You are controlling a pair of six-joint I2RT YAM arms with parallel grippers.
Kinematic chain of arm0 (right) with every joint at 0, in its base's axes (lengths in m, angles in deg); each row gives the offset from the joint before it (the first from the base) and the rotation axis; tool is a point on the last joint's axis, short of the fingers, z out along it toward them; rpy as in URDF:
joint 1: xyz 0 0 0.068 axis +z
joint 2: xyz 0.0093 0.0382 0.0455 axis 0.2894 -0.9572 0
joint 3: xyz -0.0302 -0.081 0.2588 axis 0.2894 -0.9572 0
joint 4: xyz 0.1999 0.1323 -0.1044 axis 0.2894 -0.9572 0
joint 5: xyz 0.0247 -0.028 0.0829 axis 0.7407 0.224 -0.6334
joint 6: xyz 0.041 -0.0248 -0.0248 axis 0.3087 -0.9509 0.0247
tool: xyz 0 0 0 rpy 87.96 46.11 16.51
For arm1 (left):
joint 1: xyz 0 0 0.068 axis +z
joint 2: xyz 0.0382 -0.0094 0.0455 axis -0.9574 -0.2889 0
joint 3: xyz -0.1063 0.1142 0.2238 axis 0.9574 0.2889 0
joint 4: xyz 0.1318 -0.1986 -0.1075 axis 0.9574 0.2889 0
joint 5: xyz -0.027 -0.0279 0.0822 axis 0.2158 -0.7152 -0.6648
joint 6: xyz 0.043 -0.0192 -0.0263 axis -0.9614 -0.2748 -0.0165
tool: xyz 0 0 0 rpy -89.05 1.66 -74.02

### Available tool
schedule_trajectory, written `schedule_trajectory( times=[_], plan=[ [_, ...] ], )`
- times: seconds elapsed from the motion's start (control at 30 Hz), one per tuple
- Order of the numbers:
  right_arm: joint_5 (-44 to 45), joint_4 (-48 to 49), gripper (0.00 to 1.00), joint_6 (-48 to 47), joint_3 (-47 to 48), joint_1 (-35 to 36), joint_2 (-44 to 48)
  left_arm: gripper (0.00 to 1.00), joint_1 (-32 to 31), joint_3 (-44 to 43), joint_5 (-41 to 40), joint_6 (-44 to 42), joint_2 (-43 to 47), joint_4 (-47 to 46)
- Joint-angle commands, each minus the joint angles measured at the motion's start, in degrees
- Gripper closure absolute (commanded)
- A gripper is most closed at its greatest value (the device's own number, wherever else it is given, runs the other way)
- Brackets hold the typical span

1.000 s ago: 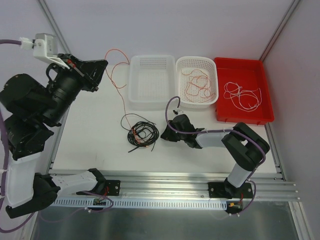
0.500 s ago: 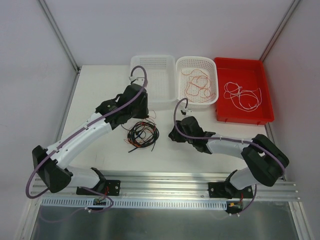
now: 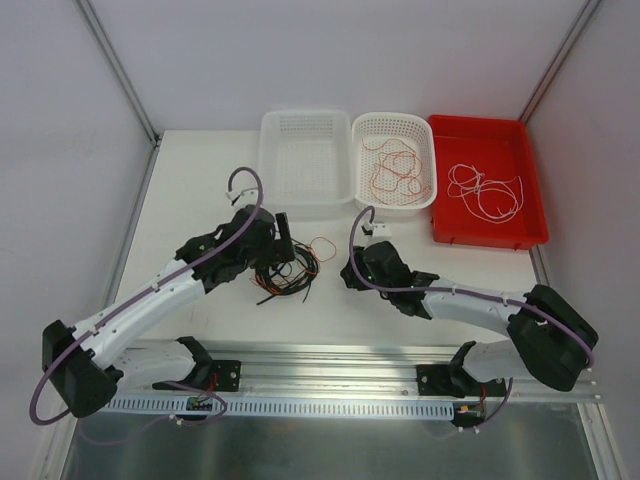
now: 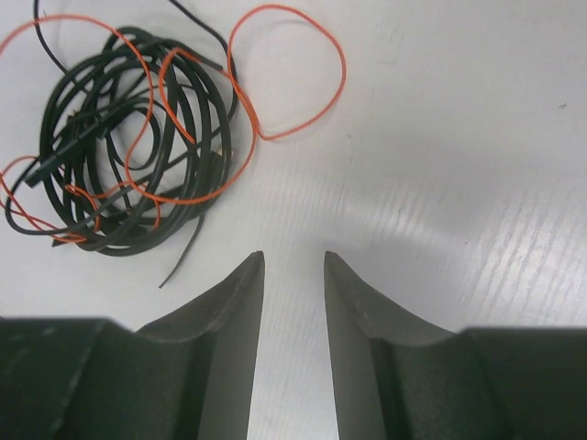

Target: Untangle the cables

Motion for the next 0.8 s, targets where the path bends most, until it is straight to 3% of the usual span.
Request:
schedule_trajectory(
  times=[0.0,0.07,0.3,0.5,0.63,0.77],
  plan=[
    [0.70,0.22,0.64,-1.61,2.75,1.59,-1.88,0.08,0.46,5.64,-6.42,6.98,5.06,0.55],
    [0.52,0.30,0.64,-2.05,3.37,2.47,-2.67,0.19,1.60,8.55,-7.22,10.23,7.96,0.56],
    [-0.71,1.36,0.64,-2.41,4.77,4.14,-5.92,0.21,7.32,16.47,-5.21,10.60,10.78,-5.23],
    [-2.47,2.68,0.63,-1.62,5.57,4.76,-8.47,0.24,9.25,16.65,-3.71,9.10,5.96,-8.41],
    [-3.70,3.99,0.62,-1.00,5.66,4.76,-9.44,0.30,9.78,16.47,-3.18,8.39,1.13,-9.99],
    [-4.93,5.05,0.59,-0.21,5.92,4.85,-10.67,0.43,9.87,16.38,-3.18,8.57,-1.69,-11.48]
  ],
)
